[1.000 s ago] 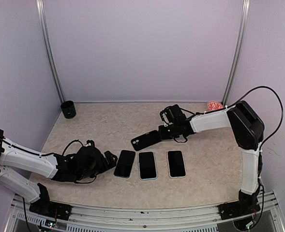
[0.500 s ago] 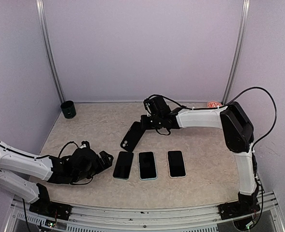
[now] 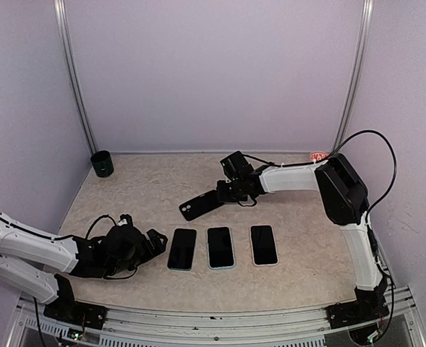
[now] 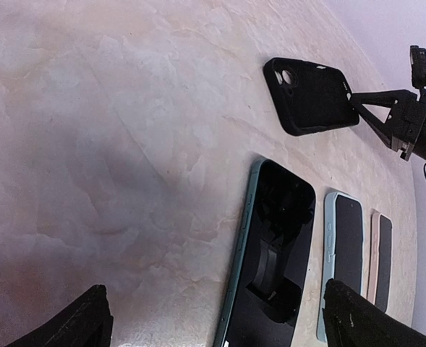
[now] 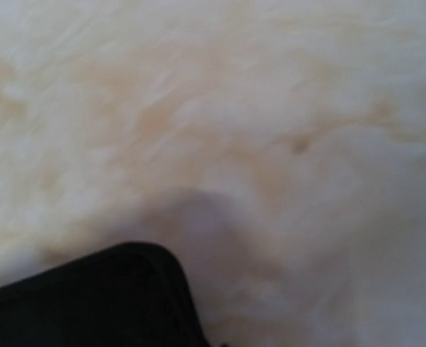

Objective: Put the phone into the phone case
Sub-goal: Move the phone case to the center of the board.

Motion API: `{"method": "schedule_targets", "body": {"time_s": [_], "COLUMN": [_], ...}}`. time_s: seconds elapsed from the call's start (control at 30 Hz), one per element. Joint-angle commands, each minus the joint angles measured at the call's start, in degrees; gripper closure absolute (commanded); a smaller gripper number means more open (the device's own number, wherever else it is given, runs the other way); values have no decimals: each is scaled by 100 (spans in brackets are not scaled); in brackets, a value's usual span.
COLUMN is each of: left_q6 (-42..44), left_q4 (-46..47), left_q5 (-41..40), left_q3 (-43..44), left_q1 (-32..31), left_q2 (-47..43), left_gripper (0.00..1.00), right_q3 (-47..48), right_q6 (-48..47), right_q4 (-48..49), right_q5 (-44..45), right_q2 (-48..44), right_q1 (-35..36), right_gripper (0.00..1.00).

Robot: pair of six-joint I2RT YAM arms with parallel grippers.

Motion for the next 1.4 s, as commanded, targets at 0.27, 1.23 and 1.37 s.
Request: {"method": "schedule_targets", "body": {"time_s": [0.27, 1.23, 1.37], "left_q6": [38, 597, 765], "left_q4": [175, 1087, 1162], "left_q5": [38, 789, 985], "left_q3": [110, 241, 379], "left_q1": [-36, -166, -232], "left_q2": [113, 875, 1054], "left_gripper": [1, 1, 1], "right_q3": [-433, -2481, -3464], "right_q6": [357, -1388, -1465], "right_q4": [412, 850, 1343], "right_q5": [-539, 784, 790], "right_q2": [-78, -2565, -3660], "right_q1": [278, 1353, 1370], "right_gripper": [100, 0, 0]}}
